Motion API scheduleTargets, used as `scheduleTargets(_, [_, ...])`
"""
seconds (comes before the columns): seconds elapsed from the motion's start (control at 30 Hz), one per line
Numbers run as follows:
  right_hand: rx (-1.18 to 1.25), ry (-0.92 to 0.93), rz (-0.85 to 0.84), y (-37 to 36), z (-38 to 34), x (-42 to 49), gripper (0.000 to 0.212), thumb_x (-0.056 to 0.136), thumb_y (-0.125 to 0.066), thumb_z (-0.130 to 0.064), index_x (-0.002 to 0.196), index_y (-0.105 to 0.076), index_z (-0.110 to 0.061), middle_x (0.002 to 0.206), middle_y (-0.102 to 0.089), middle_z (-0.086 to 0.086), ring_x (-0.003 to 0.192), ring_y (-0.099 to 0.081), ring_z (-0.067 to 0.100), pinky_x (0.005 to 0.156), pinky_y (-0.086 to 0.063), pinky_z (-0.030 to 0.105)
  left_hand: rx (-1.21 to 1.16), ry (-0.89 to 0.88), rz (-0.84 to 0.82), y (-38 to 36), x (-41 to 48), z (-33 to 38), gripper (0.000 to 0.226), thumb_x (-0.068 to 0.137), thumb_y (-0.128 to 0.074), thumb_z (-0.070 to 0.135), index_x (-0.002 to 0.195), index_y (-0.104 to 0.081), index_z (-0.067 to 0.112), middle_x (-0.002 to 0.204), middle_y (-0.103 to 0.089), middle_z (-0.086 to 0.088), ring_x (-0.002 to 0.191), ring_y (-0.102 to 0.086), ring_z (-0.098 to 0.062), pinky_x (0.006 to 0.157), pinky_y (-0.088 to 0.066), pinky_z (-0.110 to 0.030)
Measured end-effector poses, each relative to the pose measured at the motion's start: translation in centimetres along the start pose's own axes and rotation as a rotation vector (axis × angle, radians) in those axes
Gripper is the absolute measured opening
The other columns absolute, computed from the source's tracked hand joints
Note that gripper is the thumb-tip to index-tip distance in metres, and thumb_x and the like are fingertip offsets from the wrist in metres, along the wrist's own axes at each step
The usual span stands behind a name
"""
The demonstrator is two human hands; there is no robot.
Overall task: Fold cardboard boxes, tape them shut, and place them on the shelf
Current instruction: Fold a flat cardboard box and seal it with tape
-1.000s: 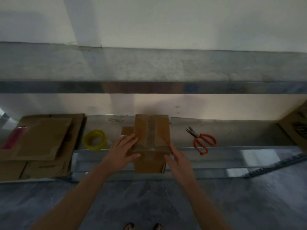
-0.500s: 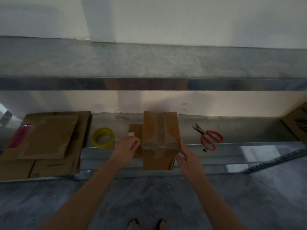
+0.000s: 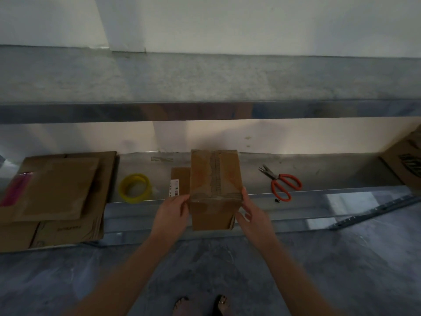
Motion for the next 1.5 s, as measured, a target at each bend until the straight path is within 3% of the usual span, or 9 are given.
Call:
scheduleTargets(0.3, [0.152, -0.037, 0.026, 2.0, -0.4, 1.3, 0.046, 0.087, -0.073, -0.026, 0.127, -0.054, -0.037, 0.112, -0.065, -0.017, 0.104, -0.065, 0.005, 0.093, -0.056, 0.037, -0.159, 0.030, -0.216, -1.1, 2.1, 0.4, 0.067, 0.090, -0.062, 0.039, 0.149, -0.030, 0.031, 0.154, -0.031, 0.003, 0.136, -0.039, -0.019, 0.112, -0.036, -0.042])
scheduleTargets(0.47, [-0.151, 0.031, 0.100, 0.8, -2.1, 2.3, 0.052, 0.086, -0.069, -0.046, 0.131, -0.047, -0.031, 0.124, -0.054, -0.002, 0.103, -0.058, 0.014, 0.088, -0.054, 0.034, -0.113, -0.018, -0.045, -1.7, 3.0, 0.0, 0.062, 0.080, -0.074, 0.039, 0.136, -0.051, 0.026, 0.138, -0.054, -0.002, 0.122, -0.054, -0.021, 0.105, -0.044, -0.038])
scheduleTargets(0.87, [-0.210, -0.069, 0.148, 0.0, -3.4, 2.0, 0.064, 0.084, -0.064, -0.058, 0.134, -0.040, -0.026, 0.130, -0.043, 0.001, 0.105, -0.058, 0.022, 0.085, -0.052, 0.035, 0.140, 0.068, 0.017, -3.5, 3.0, 2.9, 0.073, 0.077, -0.055, 0.071, 0.133, -0.033, 0.029, 0.142, -0.032, -0.003, 0.119, -0.050, -0.025, 0.092, -0.052, -0.043])
scheduleTargets(1.07, [-0.126, 0.019, -0.084, 2.0, -2.3, 3.3, 0.068, 0.081, -0.077, -0.036, 0.138, -0.040, -0.027, 0.132, -0.043, -0.001, 0.106, -0.055, 0.011, 0.094, -0.053, 0.032, -0.089, -0.032, -0.240, -1.0, 4.1, 0.7, 0.062, 0.078, -0.075, 0.042, 0.132, -0.045, 0.035, 0.142, -0.033, 0.003, 0.120, -0.047, -0.016, 0.104, -0.044, -0.033])
scheduleTargets(1.17, [-0.025, 0.050, -0.388, 4.5, -0.8, 4.4, 0.074, 0.081, -0.079, -0.013, 0.140, -0.043, -0.038, 0.125, -0.052, -0.004, 0.107, -0.058, 0.006, 0.096, -0.052, 0.029, -0.141, -0.080, -0.474, 1.1, 4.3, 0.1, 0.066, 0.075, -0.080, 0.013, 0.121, -0.046, 0.047, 0.132, -0.029, 0.022, 0.122, -0.044, -0.009, 0.095, -0.040, -0.007])
scheduleTargets(1.23, [-0.052, 0.069, -0.466, 5.4, -0.2, 5.3, 0.077, 0.082, -0.076, -0.005, 0.136, -0.043, -0.049, 0.122, -0.058, -0.004, 0.108, -0.061, 0.008, 0.096, -0.052, 0.027, -0.059, -0.135, -0.532, 1.5, 4.5, 0.5, 0.069, 0.076, -0.077, 0.003, 0.129, -0.047, 0.037, 0.127, -0.023, 0.027, 0.120, -0.037, -0.002, 0.085, -0.034, 0.005])
scheduleTargets(1.33, [-0.080, 0.119, -0.398, 5.5, -0.3, 6.3, 0.068, 0.081, -0.077, -0.002, 0.128, -0.053, -0.045, 0.111, -0.066, -0.003, 0.100, -0.065, 0.008, 0.092, -0.054, 0.023, -0.018, -0.198, -0.488, 1.7, 4.8, 0.7, 0.073, 0.077, -0.075, 0.001, 0.134, -0.046, 0.037, 0.132, -0.024, 0.018, 0.122, -0.031, 0.001, 0.082, -0.025, 0.011])
scheduleTargets(1.43, [-0.072, 0.180, -0.299, 5.2, -0.6, 6.2, 0.057, 0.077, -0.081, -0.010, 0.126, -0.062, -0.032, 0.098, -0.068, -0.012, 0.092, -0.065, -0.002, 0.086, -0.052, 0.013, -0.111, -0.236, -0.421, 1.7, 4.9, 0.7, 0.088, 0.073, -0.077, 0.001, 0.107, -0.044, 0.075, 0.131, -0.028, 0.016, 0.117, -0.026, 0.017, 0.086, -0.023, 0.010])
scheduleTargets(1.5, [-0.081, 0.217, -0.232, 4.9, -0.7, 5.9, 0.055, 0.076, -0.082, -0.011, 0.125, -0.064, -0.027, 0.093, -0.066, -0.018, 0.088, -0.064, -0.008, 0.083, -0.049, 0.009, -0.162, -0.225, -0.392, 1.4, 5.1, 0.7, 0.094, 0.070, -0.079, -0.002, 0.094, -0.043, 0.082, 0.130, -0.033, 0.014, 0.114, -0.022, 0.024, 0.086, -0.026, 0.009])
Point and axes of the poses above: each hand's wrist, its own x-axis towards the middle knuckle, its own y-axis out of the back of the hand, z = x × y, the point moved 4 cm from there along x, towards the middle knuckle
